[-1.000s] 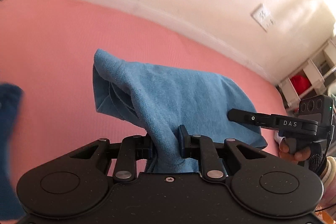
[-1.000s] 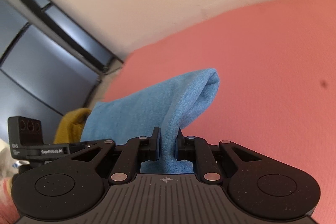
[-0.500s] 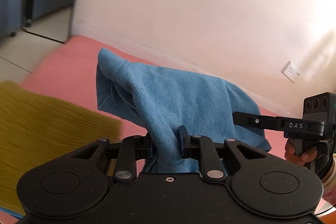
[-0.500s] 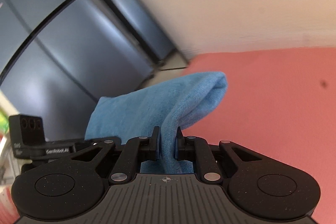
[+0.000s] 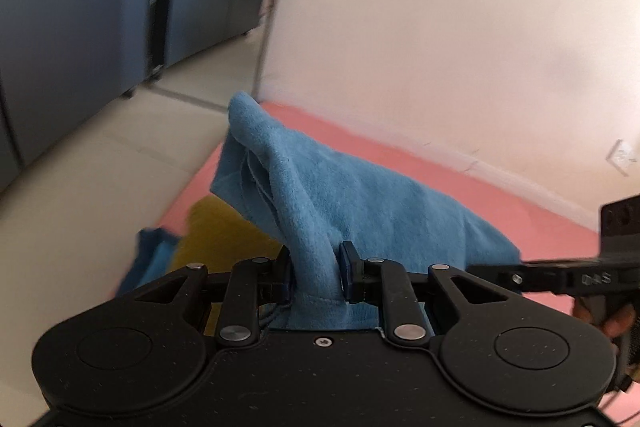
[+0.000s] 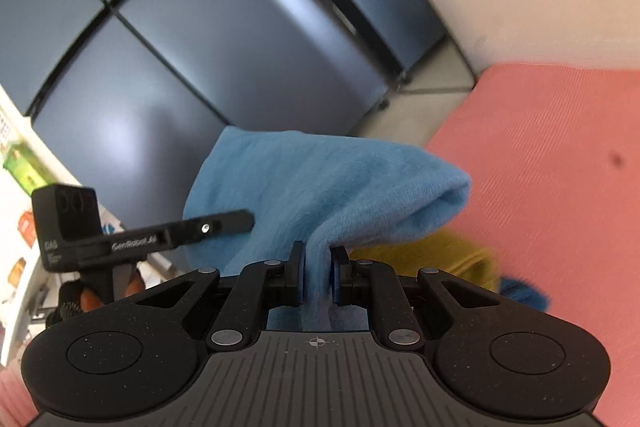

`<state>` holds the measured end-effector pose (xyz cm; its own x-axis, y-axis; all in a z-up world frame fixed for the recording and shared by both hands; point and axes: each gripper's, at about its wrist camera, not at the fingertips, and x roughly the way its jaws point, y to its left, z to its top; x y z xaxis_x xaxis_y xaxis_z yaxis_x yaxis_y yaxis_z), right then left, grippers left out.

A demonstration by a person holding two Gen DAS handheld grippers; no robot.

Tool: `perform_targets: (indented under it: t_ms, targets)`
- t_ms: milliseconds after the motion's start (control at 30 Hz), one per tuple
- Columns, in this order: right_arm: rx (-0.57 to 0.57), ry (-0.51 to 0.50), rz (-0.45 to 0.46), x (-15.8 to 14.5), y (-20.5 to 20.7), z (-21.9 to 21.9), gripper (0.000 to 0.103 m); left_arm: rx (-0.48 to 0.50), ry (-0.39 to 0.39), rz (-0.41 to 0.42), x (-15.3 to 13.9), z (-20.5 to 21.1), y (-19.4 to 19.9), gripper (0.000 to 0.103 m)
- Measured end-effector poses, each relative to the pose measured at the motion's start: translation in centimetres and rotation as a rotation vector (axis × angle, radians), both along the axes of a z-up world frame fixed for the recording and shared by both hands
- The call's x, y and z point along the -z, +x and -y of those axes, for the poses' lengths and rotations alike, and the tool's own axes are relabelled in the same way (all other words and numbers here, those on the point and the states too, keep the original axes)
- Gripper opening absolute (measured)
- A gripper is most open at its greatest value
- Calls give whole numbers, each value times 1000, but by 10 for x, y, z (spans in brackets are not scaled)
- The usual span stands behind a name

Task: Fold clothes
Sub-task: 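Carry the folded shirt with both grippers onto the clothes pile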

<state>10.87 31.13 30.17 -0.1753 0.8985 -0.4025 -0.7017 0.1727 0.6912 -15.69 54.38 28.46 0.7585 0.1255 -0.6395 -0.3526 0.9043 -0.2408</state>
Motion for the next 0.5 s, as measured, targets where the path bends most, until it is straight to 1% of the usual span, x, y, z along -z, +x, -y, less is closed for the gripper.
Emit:
perform_targets:
  t_ms: [33,67,133,200,233,300,433,500]
  targets:
    - [-7,-10,-14,8,-5,-3,11,-12,-12,-5,11,0,3,19]
    - [-14,-23,-25,16,-12,-6,11,-30,-36,-12,22,-8,2,19]
    - [-27,-42,-49,29,-23,-15,11,-58,-62,-24,38,-23,-3,19]
    - [-34,-61,-58,39,-31,-18,11,-63,-73,-30,49,-30,-6,20]
    - [-31,-68,-49,42,-34,-19,10,-60,-69,-30,53,-32,-6,21]
    - [-20,-78,-25,45,-37,-19,10,-57,-59,-35,60,-31,-4,28]
    - [-3,-110,4,46,-38,-19,11,-89,-65,-24,63,-54,-10,29]
    - [-7,-131,-13,48,-36,-20,12,-103,-60,-17,66,-51,-10,29]
